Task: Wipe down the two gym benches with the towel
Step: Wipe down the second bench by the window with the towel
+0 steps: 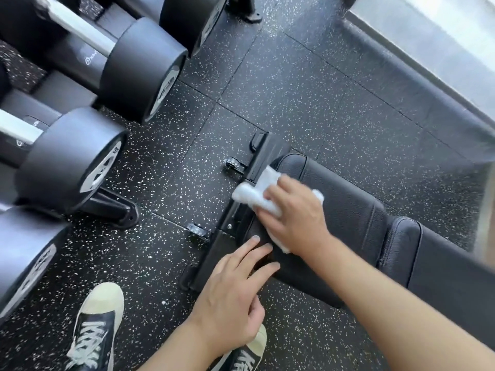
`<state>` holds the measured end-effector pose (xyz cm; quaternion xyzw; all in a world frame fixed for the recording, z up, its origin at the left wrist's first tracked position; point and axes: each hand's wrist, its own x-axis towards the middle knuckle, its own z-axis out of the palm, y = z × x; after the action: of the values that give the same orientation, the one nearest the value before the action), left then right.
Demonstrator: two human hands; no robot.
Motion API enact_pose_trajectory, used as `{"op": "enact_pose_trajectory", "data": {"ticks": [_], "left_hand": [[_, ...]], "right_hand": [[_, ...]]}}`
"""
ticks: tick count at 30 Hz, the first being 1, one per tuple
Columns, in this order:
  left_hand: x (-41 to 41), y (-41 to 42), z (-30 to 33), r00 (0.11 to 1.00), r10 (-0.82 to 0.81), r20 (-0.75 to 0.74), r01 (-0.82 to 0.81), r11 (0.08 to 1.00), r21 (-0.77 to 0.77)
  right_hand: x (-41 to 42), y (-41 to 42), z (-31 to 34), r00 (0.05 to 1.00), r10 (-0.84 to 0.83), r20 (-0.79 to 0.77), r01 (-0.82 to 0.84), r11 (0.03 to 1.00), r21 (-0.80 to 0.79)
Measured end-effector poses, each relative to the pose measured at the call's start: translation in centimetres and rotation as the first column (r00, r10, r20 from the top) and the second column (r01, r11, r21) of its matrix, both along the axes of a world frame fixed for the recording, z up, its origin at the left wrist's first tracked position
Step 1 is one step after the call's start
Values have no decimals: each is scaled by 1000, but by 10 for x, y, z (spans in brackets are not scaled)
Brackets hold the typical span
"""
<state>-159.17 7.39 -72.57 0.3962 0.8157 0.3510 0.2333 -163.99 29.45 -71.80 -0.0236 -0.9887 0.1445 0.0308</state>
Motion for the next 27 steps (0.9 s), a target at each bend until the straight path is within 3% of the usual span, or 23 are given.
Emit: {"op": "enact_pose_trajectory", "data": {"ticks": [5,12,16,23,27], "left_hand": [[-2,0,6,1000,1,17,-1,1000,-7],[3,4,6,998,31,50,-30,1000,-9],[4,6,8,998,36,51,-35,999,-18],[1,8,10,997,40,59,-39,999,-21],[2,9,5,996,59,73,-59,998,-2]], "right_hand": [[25,-5,0,996,83,19,-83,996,-25],[-71,29,-3,959,-281,-45,284,957,64],[-59,27,-4,966,-243,-82,246,969,23],[32,-6,0,970,-228,-88,227,974,-23],[23,-4,-5,973,-177,-148,183,983,29]]}}
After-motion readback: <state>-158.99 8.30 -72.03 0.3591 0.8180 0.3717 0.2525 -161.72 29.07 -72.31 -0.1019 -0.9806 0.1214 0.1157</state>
